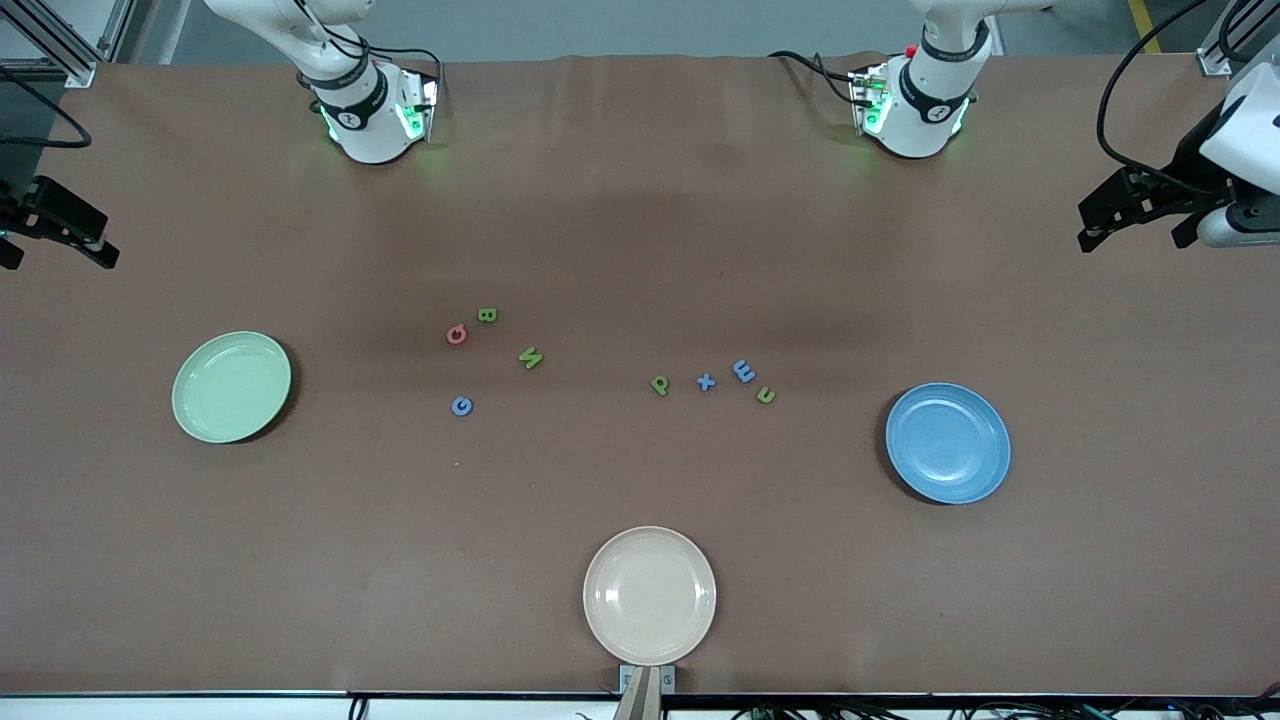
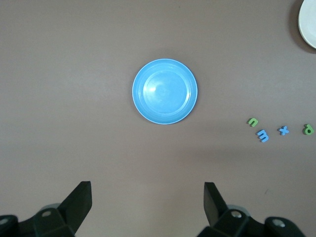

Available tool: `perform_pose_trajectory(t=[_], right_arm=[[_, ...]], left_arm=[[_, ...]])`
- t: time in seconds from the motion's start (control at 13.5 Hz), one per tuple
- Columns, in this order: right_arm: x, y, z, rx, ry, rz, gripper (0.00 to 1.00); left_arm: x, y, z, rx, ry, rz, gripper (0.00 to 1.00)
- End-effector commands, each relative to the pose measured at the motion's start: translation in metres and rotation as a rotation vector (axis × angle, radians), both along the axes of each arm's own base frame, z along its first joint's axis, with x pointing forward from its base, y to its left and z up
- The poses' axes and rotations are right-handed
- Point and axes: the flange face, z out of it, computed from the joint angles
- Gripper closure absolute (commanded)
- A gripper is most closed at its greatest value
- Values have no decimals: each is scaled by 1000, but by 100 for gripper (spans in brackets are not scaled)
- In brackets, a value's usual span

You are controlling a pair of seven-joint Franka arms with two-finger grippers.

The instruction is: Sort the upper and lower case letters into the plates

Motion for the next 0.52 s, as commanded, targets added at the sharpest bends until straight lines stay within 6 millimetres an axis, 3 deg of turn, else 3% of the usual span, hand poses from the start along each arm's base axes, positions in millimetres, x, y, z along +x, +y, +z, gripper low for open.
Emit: perform_pose_trajectory(t=[0.0, 0.3, 0.44], right_arm=[[-3, 1, 4, 2, -3, 4, 0], [-3, 1, 4, 2, -3, 4, 0], [-4, 1, 4, 2, -3, 4, 0]], left_arm=[[0, -1, 5, 12, 9, -14, 0], [1, -1, 8, 10, 9, -7, 0], [11, -3, -9, 7, 41, -11, 0]])
